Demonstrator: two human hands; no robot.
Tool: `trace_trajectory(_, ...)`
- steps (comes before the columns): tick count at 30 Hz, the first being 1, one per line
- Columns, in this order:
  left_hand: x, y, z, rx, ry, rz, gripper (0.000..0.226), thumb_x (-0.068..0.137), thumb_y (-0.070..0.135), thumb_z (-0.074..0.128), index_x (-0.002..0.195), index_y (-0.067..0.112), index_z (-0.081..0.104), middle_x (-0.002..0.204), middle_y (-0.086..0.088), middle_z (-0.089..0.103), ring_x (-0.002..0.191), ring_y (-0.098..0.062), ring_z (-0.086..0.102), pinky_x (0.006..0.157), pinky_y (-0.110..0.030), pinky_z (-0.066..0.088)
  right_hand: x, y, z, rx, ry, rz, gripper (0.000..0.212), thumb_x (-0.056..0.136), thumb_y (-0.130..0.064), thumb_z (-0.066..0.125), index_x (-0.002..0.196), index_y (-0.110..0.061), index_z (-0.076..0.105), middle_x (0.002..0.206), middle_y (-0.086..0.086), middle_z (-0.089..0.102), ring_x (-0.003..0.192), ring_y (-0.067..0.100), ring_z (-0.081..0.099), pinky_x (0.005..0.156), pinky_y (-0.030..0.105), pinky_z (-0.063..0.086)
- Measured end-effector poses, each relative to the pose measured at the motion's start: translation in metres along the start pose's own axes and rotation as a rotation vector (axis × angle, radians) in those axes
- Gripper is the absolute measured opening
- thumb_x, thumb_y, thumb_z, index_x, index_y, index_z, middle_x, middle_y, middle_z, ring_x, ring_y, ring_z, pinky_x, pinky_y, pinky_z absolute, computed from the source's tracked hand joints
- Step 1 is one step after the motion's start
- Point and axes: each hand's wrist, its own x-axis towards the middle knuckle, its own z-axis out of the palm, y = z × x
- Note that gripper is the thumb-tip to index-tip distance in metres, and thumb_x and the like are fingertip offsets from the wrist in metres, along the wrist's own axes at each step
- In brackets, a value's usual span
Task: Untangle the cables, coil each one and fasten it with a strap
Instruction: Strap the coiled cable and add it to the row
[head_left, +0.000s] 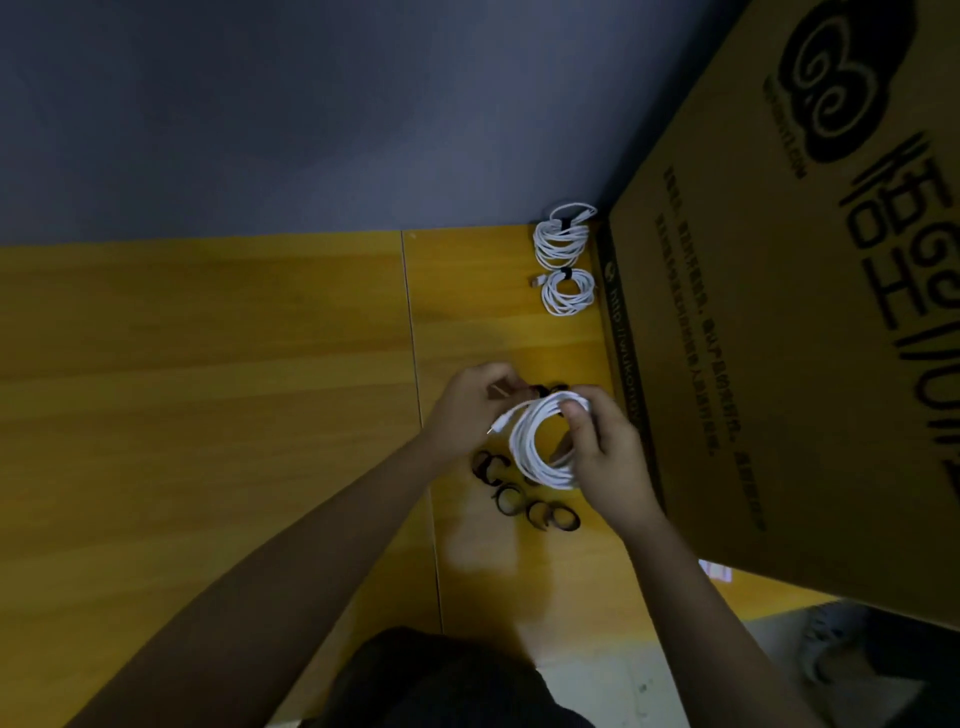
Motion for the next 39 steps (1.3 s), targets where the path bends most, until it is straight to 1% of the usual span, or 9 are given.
trace_trajectory(4,-0.023,0.024,-0.026,-0.237,0.031,-0.134,0.017,0.089,0.011,0.066,0.074,0.016,0.060,0.064,0.010,0.066,0.055,0.000,0.060,0.057,-0.017,0.046,-0.004,-0.016,0.016,-0.005,-0.089,0.009,0.017,0.094,-0.043,0.042,0.095,-0.032,0.055,0.063,0.016,0.057,0.057,0.031,0.058,0.054,0.045,0.046)
trace_trajectory(8,-0.047,0.030,-0.050,-0.230,0.015,-0.205,0.011,0.088,0.020,0.068,0.079,0.017,0.063,0.071,0.010,0.069,0.067,-0.006,0.067,0.061,-0.021,0.052,-0.018,-0.030,0.033,0.007,-0.150,-0.005,0.024,0.092,-0.051,0.040,0.096,-0.033,0.055,0.065,0.019,0.058,0.058,0.037,0.057,0.054,0.050,0.048)
trace_trajectory(12,-0.074,0.031,-0.069,-0.197,0.032,-0.258,0.011,0.089,0.024,0.067,0.082,0.017,0.062,0.076,0.000,0.067,0.065,-0.009,0.065,0.060,-0.023,0.051,-0.031,-0.049,0.050,-0.009,-0.173,-0.069,0.016,0.098,-0.038,0.042,0.092,-0.031,0.055,0.065,0.009,0.058,0.051,0.015,0.055,0.048,0.025,0.041)
trace_trajectory(20,-0.130,0.034,-0.105,-0.255,-0.028,-0.247,0.009,0.092,0.026,0.062,0.098,0.024,0.068,0.095,-0.008,0.067,0.083,-0.016,0.062,0.070,-0.031,0.047,-0.054,-0.071,0.087,0.011,-0.133,-0.074,0.020,0.101,-0.033,0.042,0.089,-0.038,0.057,0.069,0.020,0.060,0.059,0.041,0.055,0.054,0.049,0.045)
trace_trajectory(25,-0.150,0.041,-0.111,-0.321,0.033,-0.206,0.016,0.090,0.023,0.065,0.092,0.008,0.062,0.074,0.003,0.070,0.067,-0.009,0.065,0.058,-0.018,0.045,-0.067,-0.089,0.100,0.121,-0.142,-0.109,0.023,0.102,-0.024,0.042,0.096,-0.028,0.063,0.074,-0.011,0.065,0.049,0.013,0.052,0.048,0.029,0.042)
trace_trajectory(27,-0.154,0.041,-0.111,-0.301,0.024,-0.170,0.016,0.085,0.017,0.070,0.089,0.007,0.057,0.076,-0.003,0.073,0.072,-0.012,0.070,0.066,-0.022,0.051,-0.070,-0.092,0.103,0.139,-0.161,-0.108,0.023,0.102,-0.023,0.042,0.099,-0.019,0.065,0.066,-0.016,0.062,0.046,0.004,0.046,0.047,0.018,0.034)
trace_trajectory(31,-0.157,0.038,-0.115,-0.261,0.056,-0.144,0.018,0.081,0.008,0.075,0.084,0.008,0.057,0.079,-0.006,0.072,0.071,-0.019,0.071,0.074,-0.032,0.052,-0.075,-0.099,0.105,0.178,-0.178,-0.097,0.026,0.102,-0.022,0.042,0.102,-0.018,0.068,0.066,-0.015,0.065,0.054,0.006,0.053,0.051,0.019,0.039)
trace_trajectory(34,-0.158,0.036,-0.118,-0.213,0.059,-0.130,0.016,0.081,0.010,0.075,0.084,0.010,0.060,0.077,-0.011,0.073,0.072,-0.023,0.071,0.075,-0.043,0.047,-0.077,-0.102,0.105,0.206,-0.220,-0.104,0.028,0.103,-0.025,0.039,0.109,-0.023,0.066,0.087,-0.005,0.071,0.079,0.012,0.064,0.069,0.025,0.048)
trace_trajectory(39,-0.158,0.035,-0.115,-0.259,0.066,-0.132,0.012,0.083,0.007,0.072,0.088,0.008,0.062,0.076,-0.016,0.071,0.064,-0.018,0.069,0.073,-0.032,0.051,-0.078,-0.096,0.108,0.144,-0.239,-0.117,0.030,0.103,-0.026,0.037,0.131,-0.033,0.050,0.111,0.001,0.057,0.084,0.010,0.064,0.072,0.019,0.049)
